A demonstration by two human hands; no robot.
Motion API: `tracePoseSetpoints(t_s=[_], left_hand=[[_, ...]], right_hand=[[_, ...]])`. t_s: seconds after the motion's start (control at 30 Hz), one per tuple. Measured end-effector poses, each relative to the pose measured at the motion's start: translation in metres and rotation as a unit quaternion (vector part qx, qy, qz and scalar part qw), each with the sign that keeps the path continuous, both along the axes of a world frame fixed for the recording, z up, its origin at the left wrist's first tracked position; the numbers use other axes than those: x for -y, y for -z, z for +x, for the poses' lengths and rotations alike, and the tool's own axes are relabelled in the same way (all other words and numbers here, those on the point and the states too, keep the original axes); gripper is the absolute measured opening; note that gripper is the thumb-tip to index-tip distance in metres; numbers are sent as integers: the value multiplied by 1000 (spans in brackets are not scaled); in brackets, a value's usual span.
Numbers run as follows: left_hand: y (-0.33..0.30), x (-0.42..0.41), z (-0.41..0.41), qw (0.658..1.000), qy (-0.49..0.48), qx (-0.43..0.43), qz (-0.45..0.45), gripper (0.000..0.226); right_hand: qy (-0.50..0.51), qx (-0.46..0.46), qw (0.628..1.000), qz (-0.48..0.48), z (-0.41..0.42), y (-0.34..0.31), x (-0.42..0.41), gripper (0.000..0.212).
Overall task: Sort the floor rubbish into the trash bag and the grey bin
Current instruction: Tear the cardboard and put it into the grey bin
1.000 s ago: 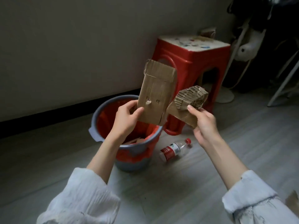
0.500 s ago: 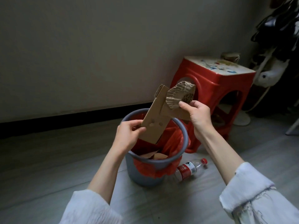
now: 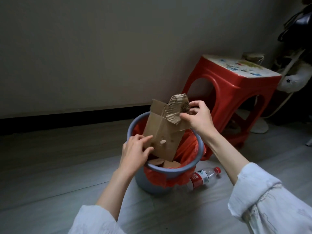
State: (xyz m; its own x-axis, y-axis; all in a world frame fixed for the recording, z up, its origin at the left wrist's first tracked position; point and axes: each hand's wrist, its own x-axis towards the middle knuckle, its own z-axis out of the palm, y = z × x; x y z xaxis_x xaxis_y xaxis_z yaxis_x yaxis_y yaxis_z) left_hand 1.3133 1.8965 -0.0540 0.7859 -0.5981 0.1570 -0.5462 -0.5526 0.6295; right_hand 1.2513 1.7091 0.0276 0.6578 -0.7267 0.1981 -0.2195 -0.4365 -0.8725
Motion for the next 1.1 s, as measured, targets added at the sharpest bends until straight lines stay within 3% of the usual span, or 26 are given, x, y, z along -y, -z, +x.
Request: tracePoseSetpoints(t_s=[0.13,0.27,0.43,0.57,0.67,0.73,0.8,0.97,1.1], left_hand=[[13,-9,-1,993,99,33,57,41],[15,-14,-3,977,170,67,113,76],[26,-14,-1,976,164,102,104,75],[27,-14,0,977,160,99,98,72],[25,-14,-2,978,160,92,101,73],[22,-14,-5,977,166,83,107,75],[20,-13,-8,975,175,68,120,74],[8,-6,-22,972,180,90,125,66],[-3,19,-42,954,216,187,89,34]], right_hand=[[-30,-79,977,-195,7,34,-4,31],[-144,-184,923,-305,12,83,-3,32],[-246,-421,830,-270,17,115,-6,27],[-302,-505,765,-261,26,110,-12,31],[-327,-567,731,-194,26,109,-13,42],[-314,-566,745,-160,22,104,-10,58],[-299,-527,782,-144,14,92,-6,67],[-253,-340,894,-146,-27,52,-5,42],[-160,-197,956,-148,-87,38,1,28]])
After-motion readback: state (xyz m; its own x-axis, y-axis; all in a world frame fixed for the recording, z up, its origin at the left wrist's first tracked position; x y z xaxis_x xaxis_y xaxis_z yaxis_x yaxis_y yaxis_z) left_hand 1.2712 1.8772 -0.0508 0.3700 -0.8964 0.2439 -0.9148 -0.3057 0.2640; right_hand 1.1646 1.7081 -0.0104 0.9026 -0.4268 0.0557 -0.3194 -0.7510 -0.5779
